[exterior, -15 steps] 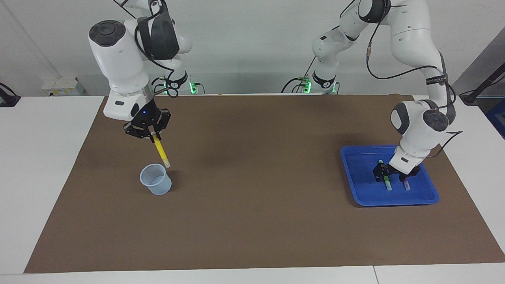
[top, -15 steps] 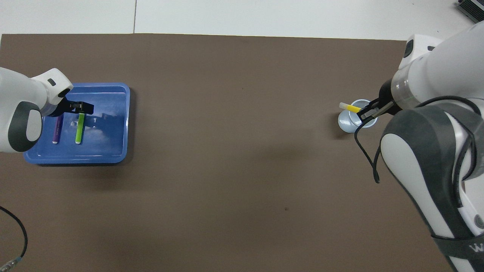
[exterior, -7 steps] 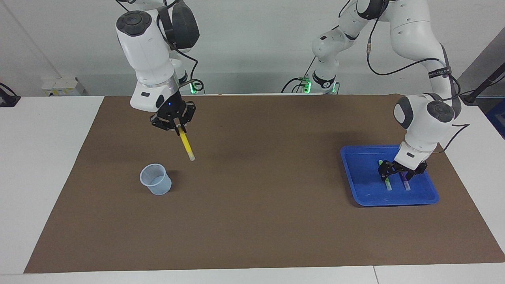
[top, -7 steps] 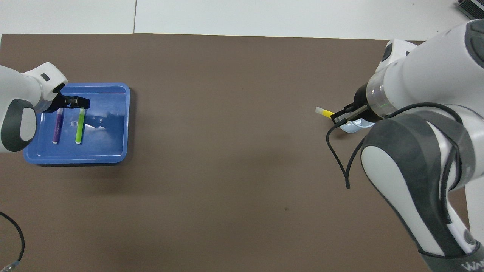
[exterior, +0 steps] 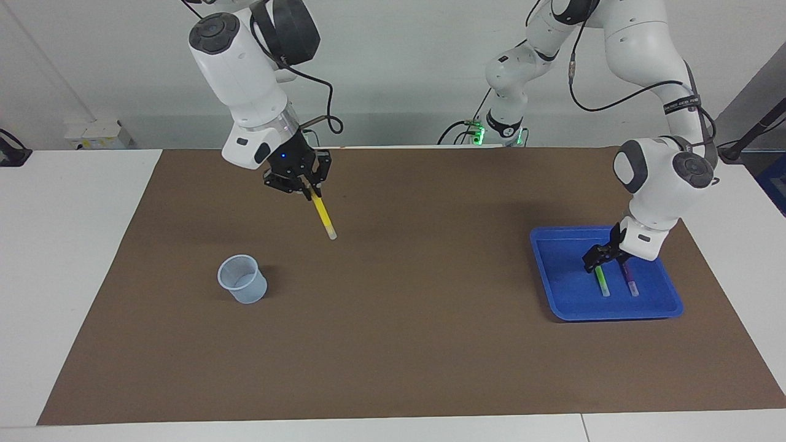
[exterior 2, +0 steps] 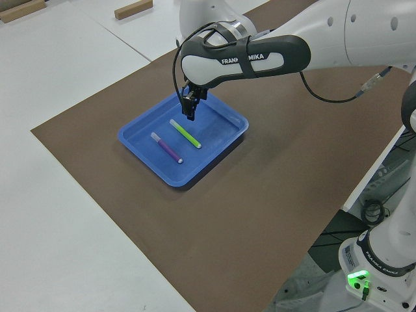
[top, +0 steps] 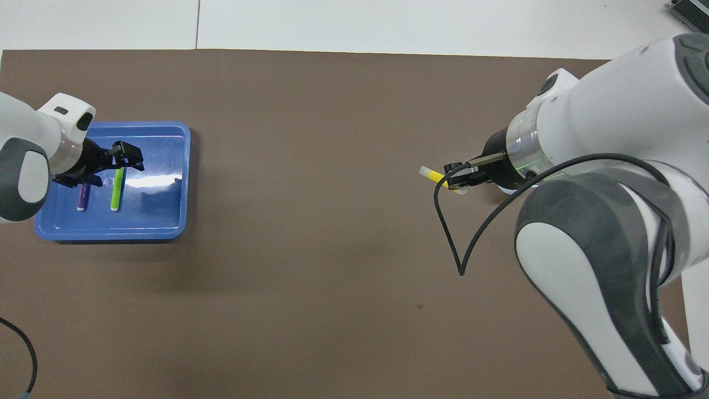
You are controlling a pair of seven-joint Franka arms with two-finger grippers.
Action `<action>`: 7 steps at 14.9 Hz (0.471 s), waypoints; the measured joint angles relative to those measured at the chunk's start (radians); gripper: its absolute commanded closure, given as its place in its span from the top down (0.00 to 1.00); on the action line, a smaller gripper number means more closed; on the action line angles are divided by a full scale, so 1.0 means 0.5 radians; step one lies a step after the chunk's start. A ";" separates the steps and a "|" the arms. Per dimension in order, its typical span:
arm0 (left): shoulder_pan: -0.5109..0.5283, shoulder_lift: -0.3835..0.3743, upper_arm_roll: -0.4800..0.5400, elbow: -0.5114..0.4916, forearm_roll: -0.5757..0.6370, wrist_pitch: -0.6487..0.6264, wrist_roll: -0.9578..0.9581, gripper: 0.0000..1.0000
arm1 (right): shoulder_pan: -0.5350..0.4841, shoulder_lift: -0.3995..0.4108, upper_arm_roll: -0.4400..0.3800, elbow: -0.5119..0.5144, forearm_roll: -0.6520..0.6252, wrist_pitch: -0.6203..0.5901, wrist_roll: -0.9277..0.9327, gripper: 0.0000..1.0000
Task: Right arm passes pens to left for tray arrangement
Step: 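Carry the yellow highlighter toward the left gripper while the left gripper rises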
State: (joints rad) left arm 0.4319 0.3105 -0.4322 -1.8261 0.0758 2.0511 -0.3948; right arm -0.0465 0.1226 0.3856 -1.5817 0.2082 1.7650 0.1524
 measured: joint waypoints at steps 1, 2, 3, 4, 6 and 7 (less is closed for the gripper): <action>-0.032 -0.029 -0.005 0.000 -0.022 -0.081 -0.162 0.99 | 0.019 0.000 0.005 0.000 0.039 0.027 0.099 0.00; -0.059 -0.053 -0.012 0.000 -0.062 -0.156 -0.318 0.99 | 0.039 0.000 0.006 0.001 0.085 0.056 0.202 0.00; -0.076 -0.073 -0.020 0.001 -0.139 -0.216 -0.449 0.99 | 0.058 0.000 0.007 0.001 0.129 0.083 0.293 0.00; -0.083 -0.093 -0.026 0.000 -0.242 -0.258 -0.557 0.99 | 0.070 0.000 0.010 0.001 0.170 0.108 0.378 0.00; -0.086 -0.128 -0.024 0.000 -0.408 -0.318 -0.704 0.99 | 0.087 0.000 0.010 0.001 0.236 0.141 0.527 0.00; -0.086 -0.143 -0.021 0.000 -0.466 -0.354 -0.771 0.99 | 0.091 0.000 0.011 0.002 0.273 0.153 0.598 0.00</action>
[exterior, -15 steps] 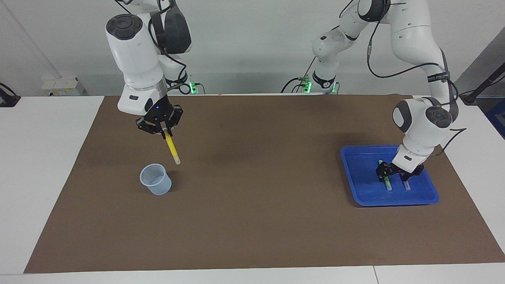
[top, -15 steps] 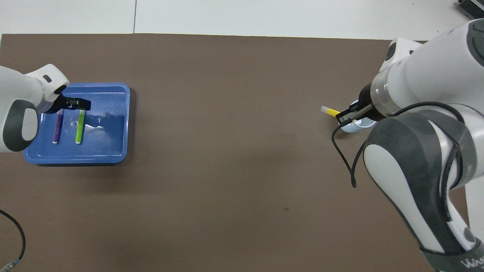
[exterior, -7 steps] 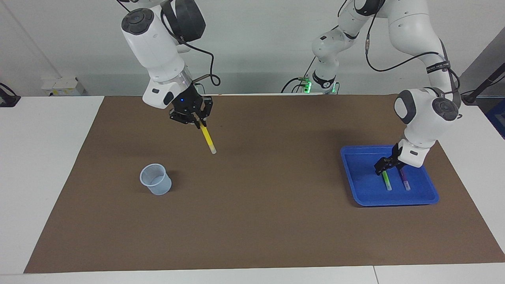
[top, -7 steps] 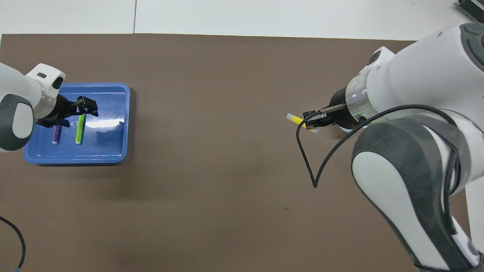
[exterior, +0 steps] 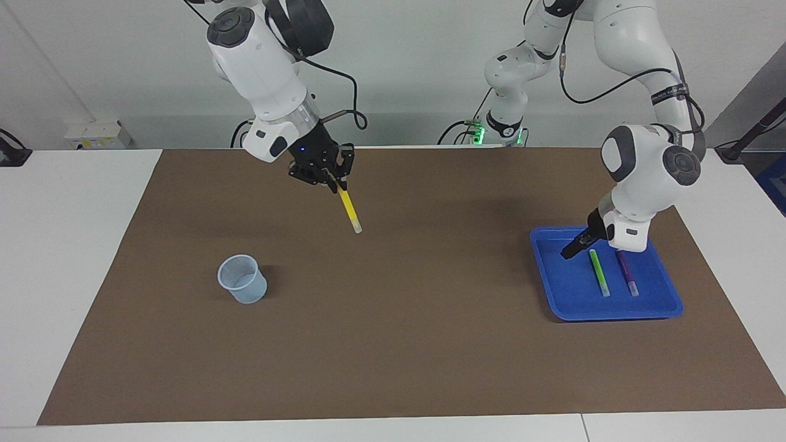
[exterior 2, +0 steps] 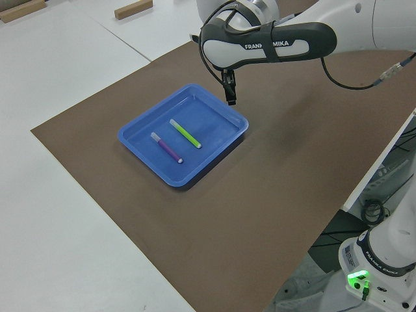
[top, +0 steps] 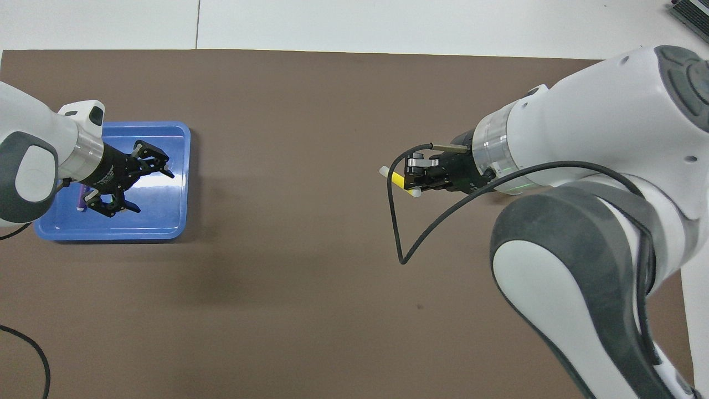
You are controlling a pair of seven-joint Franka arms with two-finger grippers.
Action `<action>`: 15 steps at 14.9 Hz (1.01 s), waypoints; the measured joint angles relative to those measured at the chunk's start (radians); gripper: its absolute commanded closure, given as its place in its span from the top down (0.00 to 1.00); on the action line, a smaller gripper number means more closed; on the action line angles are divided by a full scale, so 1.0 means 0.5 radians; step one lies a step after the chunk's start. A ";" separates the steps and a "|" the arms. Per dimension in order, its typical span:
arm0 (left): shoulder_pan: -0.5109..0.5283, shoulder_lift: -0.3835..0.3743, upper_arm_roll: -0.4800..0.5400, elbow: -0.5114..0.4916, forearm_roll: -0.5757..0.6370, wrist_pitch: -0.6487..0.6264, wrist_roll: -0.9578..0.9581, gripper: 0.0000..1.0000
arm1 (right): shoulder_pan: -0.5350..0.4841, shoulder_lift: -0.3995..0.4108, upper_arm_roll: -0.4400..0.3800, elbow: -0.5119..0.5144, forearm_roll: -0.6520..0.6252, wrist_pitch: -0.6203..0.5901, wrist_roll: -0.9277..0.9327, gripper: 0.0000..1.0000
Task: Right arm passes pens to left for tray arrangement
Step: 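Carry the yellow highlighter toward the left gripper while the left gripper rises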
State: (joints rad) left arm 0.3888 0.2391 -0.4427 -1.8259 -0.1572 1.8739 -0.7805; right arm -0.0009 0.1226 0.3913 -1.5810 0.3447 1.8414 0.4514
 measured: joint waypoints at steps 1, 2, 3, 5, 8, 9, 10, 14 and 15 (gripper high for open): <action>0.000 -0.011 0.002 0.001 -0.074 -0.037 -0.081 0.99 | 0.001 0.000 0.000 0.000 0.039 0.009 0.067 0.00; 0.000 -0.024 0.002 0.001 -0.178 -0.071 -0.175 0.99 | 0.001 0.000 0.000 0.000 0.079 0.017 0.129 0.00; 0.000 -0.041 0.000 0.001 -0.287 -0.095 -0.275 0.99 | 0.001 0.000 0.000 0.000 0.116 0.031 0.192 0.00; -0.007 -0.079 -0.012 0.001 -0.431 -0.135 -0.476 0.99 | 0.008 0.000 0.000 -0.001 0.194 0.091 0.309 0.00; -0.073 -0.118 -0.037 0.001 -0.654 -0.162 -0.842 0.99 | 0.042 0.002 0.001 -0.005 0.294 0.184 0.491 0.00; -0.097 -0.132 -0.040 0.001 -0.752 -0.162 -0.958 0.99 | 0.046 0.002 0.001 -0.006 0.307 0.189 0.533 0.00; -0.112 -0.148 -0.044 0.002 -0.829 -0.161 -1.051 0.99 | 0.047 0.002 0.001 -0.009 0.326 0.189 0.564 0.00; -0.114 -0.177 -0.099 0.002 -1.059 -0.154 -1.250 0.99 | 0.081 0.003 0.002 -0.020 0.390 0.226 0.672 0.00; -0.114 -0.178 -0.111 0.002 -1.155 -0.136 -1.272 0.99 | 0.102 0.004 0.002 -0.028 0.391 0.272 0.690 0.00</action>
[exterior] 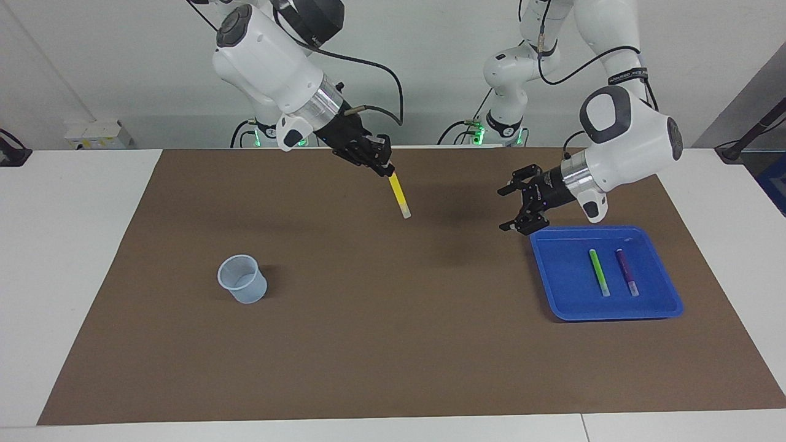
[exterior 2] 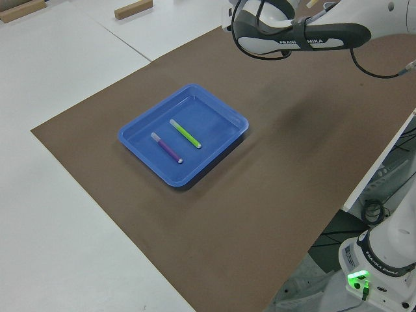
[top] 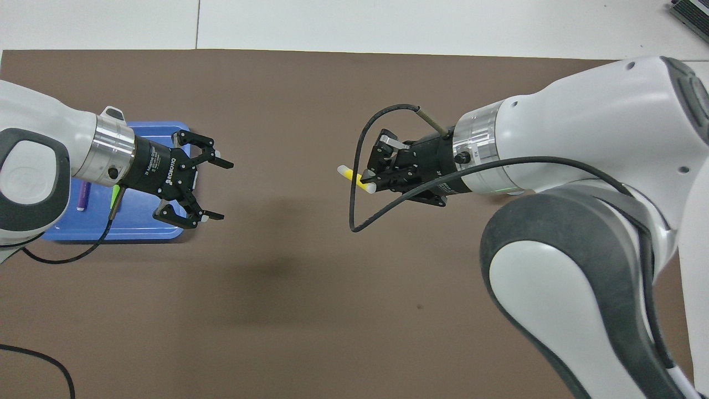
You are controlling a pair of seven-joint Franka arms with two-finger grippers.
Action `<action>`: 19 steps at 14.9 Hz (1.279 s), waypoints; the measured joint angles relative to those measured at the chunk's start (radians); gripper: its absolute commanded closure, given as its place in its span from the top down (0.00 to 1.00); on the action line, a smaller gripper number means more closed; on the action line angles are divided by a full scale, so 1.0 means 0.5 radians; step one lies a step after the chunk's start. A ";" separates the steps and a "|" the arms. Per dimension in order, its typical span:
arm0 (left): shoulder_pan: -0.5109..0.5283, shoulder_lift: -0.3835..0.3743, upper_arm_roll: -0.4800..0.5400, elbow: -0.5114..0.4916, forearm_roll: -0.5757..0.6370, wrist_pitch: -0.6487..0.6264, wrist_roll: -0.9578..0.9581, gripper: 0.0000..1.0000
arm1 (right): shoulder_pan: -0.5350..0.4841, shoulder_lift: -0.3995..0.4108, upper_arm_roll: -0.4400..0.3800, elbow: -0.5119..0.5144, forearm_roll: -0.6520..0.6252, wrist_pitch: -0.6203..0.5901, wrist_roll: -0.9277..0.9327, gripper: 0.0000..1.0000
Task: Right arm passes pens to left for tray arrangement
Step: 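Carry the yellow highlighter toward the left gripper while the left gripper rises, then close the left gripper on the yellow highlighter while the right gripper releases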
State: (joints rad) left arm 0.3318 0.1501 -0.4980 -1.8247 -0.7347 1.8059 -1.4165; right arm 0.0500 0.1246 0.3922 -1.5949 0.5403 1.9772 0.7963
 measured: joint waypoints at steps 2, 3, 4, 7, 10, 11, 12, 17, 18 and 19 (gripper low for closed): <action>0.000 -0.002 -0.036 0.000 -0.102 0.027 -0.010 0.99 | 0.058 0.001 0.001 -0.015 0.002 0.093 0.077 0.00; 0.000 -0.003 -0.056 0.000 -0.118 0.034 -0.015 0.99 | 0.088 0.001 0.001 -0.021 0.002 0.140 0.133 0.00; 0.000 -0.003 -0.077 0.000 -0.134 0.037 -0.019 0.99 | 0.114 0.001 0.001 -0.027 0.002 0.174 0.171 0.00; 0.000 -0.007 -0.126 0.000 -0.195 0.038 -0.030 0.98 | 0.141 0.001 0.001 -0.048 0.002 0.199 0.201 0.00; 0.007 -0.029 -0.132 0.003 -0.311 0.038 -0.032 0.98 | 0.150 0.001 0.001 -0.062 0.002 0.216 0.201 0.00; 0.017 -0.040 -0.128 0.004 -0.331 0.038 -0.033 0.97 | 0.161 0.001 0.001 -0.063 0.002 0.229 0.201 0.00; 0.035 -0.050 -0.128 0.005 -0.341 0.037 -0.033 0.97 | 0.176 0.001 0.001 -0.066 0.003 0.255 0.201 0.00; 0.028 -0.071 -0.199 0.008 -0.400 0.045 0.025 0.96 | 0.266 0.001 0.002 -0.108 0.003 0.406 0.228 0.00; 0.026 -0.075 -0.212 0.008 -0.433 0.047 0.051 0.96 | 0.276 0.001 0.002 -0.116 0.003 0.417 0.232 0.00; 0.026 -0.077 -0.219 0.008 -0.451 0.047 0.077 0.95 | 0.280 0.001 0.002 -0.119 0.003 0.418 0.233 0.00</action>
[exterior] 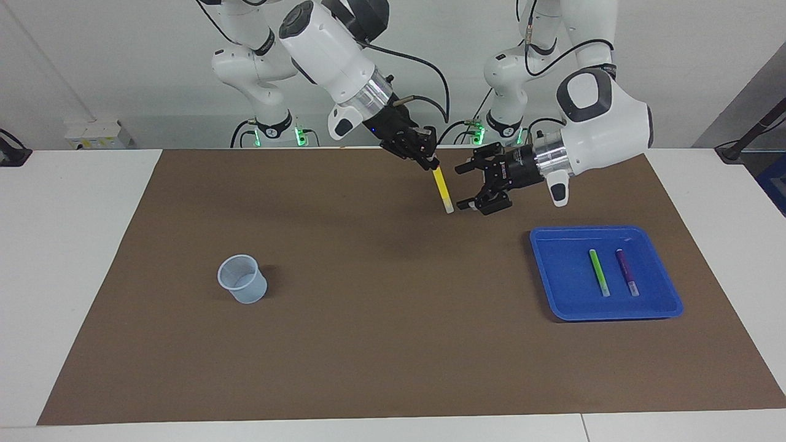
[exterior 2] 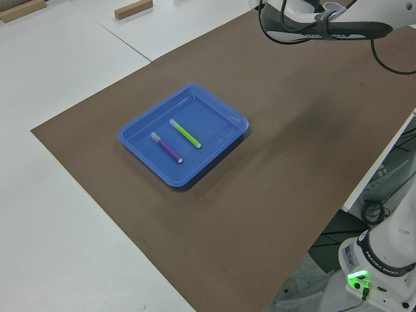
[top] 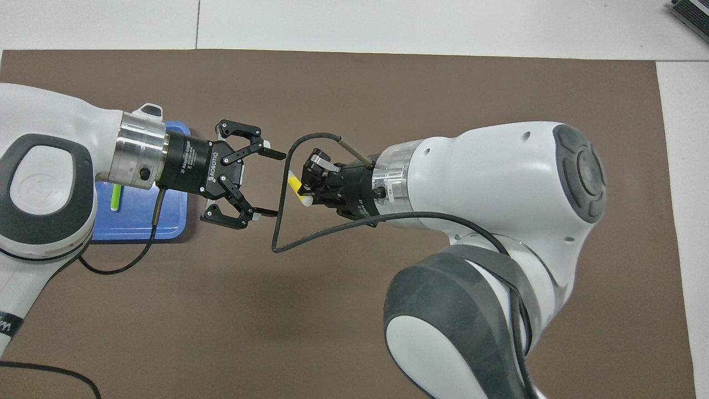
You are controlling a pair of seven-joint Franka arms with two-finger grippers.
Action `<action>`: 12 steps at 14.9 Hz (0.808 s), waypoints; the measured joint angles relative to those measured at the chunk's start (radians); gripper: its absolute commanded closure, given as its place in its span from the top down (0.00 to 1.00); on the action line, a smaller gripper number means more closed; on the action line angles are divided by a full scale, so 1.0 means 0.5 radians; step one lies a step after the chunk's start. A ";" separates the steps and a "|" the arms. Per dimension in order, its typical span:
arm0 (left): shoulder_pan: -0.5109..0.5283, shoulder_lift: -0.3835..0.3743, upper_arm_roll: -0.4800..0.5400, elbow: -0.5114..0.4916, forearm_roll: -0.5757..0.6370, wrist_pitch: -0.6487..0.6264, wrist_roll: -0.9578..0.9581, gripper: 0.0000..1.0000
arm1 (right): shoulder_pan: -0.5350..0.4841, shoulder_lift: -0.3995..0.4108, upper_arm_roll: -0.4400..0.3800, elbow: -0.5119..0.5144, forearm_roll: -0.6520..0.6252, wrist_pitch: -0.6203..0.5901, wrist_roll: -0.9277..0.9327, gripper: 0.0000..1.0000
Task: Right arm passes pens to left for tray arrangement
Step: 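Close the left gripper on the yellow highlighter while the right gripper releases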
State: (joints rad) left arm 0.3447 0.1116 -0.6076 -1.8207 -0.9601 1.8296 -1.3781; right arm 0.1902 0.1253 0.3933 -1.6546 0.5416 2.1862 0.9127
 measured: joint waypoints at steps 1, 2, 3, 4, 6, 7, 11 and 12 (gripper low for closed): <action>0.000 -0.001 -0.006 0.000 -0.008 0.000 0.027 0.95 | 0.000 0.000 0.000 -0.001 0.000 0.000 0.000 0.00; 0.000 -0.003 -0.018 0.000 -0.011 -0.001 0.059 0.95 | 0.000 0.000 -0.001 -0.001 0.000 0.000 0.000 0.00; 0.000 -0.007 -0.037 0.000 -0.012 -0.001 0.097 0.93 | 0.000 0.000 -0.002 -0.001 0.000 0.000 0.000 0.00; -0.001 -0.012 -0.055 0.000 -0.012 -0.001 0.143 0.92 | 0.000 0.000 -0.002 -0.001 0.000 0.000 0.000 0.00; -0.008 -0.022 -0.074 0.000 -0.012 -0.001 0.208 0.90 | 0.000 0.000 -0.002 -0.002 0.000 0.000 0.000 0.00; -0.019 -0.025 -0.075 0.000 -0.012 -0.001 0.223 0.86 | 0.000 0.000 -0.002 -0.002 0.000 0.000 0.000 0.00; -0.041 -0.033 -0.075 -0.017 -0.012 0.000 0.309 0.70 | 0.000 0.000 -0.003 -0.002 0.000 0.000 0.000 0.00; -0.045 -0.037 -0.075 -0.025 -0.012 0.000 0.336 0.58 | 0.000 0.000 -0.003 -0.002 0.000 0.000 0.000 0.00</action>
State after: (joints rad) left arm 0.3223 0.0929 -0.6453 -1.8331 -0.9663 1.8297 -1.2100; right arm 0.1900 0.1253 0.3917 -1.6554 0.5416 2.1862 0.9127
